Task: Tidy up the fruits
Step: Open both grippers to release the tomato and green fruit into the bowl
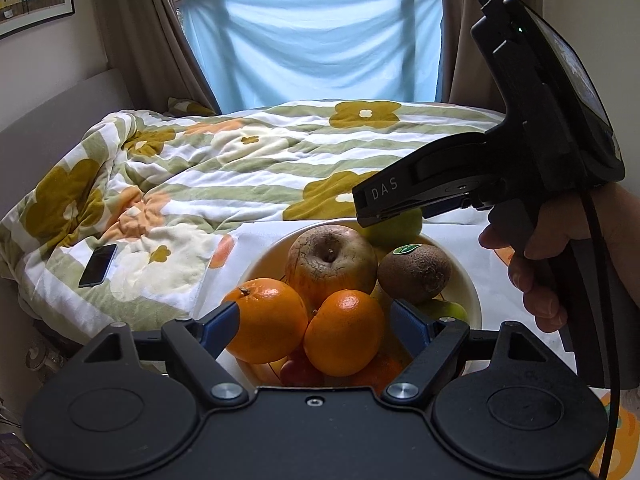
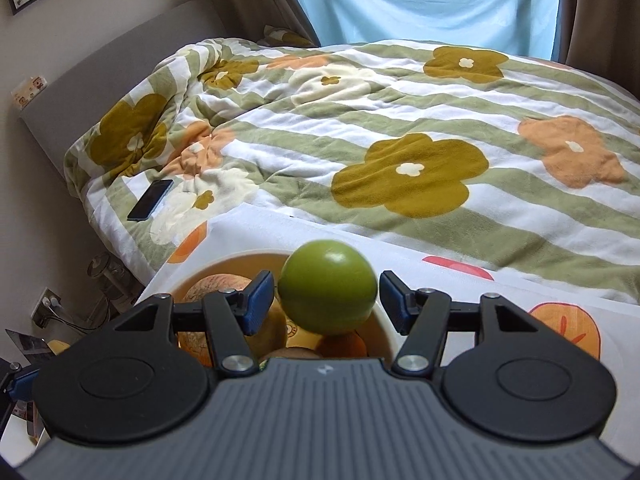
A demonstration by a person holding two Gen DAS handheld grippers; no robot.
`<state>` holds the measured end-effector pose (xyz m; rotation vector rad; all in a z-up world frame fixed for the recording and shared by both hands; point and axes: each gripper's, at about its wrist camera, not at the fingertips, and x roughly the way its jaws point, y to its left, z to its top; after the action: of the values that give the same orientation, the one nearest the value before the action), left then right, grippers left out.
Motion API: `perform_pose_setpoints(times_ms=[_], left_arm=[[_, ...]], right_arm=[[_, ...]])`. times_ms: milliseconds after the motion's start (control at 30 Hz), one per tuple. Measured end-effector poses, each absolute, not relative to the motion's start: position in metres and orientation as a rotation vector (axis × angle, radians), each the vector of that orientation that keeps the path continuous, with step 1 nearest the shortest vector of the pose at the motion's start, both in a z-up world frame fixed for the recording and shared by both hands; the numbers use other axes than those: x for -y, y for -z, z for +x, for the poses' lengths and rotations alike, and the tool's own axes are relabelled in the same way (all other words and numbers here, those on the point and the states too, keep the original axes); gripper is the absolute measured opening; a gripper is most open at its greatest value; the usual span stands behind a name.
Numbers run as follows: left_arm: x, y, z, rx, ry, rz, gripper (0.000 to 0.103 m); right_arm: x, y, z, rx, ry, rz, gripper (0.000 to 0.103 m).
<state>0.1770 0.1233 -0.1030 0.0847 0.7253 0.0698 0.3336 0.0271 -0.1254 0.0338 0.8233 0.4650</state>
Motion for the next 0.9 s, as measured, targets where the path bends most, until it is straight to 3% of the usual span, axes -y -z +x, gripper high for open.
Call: perform_pose_setpoints(times_ms=[67, 433, 533, 633, 900], left_arm=[[-0.123, 0.103, 0.177, -0.726, -0.074, 0.086, 0.086], [-0.109, 0.085, 0.164, -0.691, -0.072, 0.098, 0.086], [-0.097, 0.07, 0.154, -0.659, -0.053, 0.099, 0.086], [-0.08, 0.052, 0.14, -0.613, -0.026, 0.103, 0.086], [-0.032, 0.011, 0.09, -0.524, 0.038, 0.091, 0.086]], right_arm=[[-0.026, 0.122, 0.331, -0.803, -0.474, 0.034, 0.084], [0.003, 0.089, 0.301, -0.746, -0.42, 0.031, 0.085], [0.022, 0.067, 0.278, -0.712, -0.389, 0.023, 0.086], [0.049, 0.044, 0.246, -0.661, -0.348, 0.015, 0.096], [0.118, 0.003, 0.152, -0.572, -0.226, -0.005, 0.096]])
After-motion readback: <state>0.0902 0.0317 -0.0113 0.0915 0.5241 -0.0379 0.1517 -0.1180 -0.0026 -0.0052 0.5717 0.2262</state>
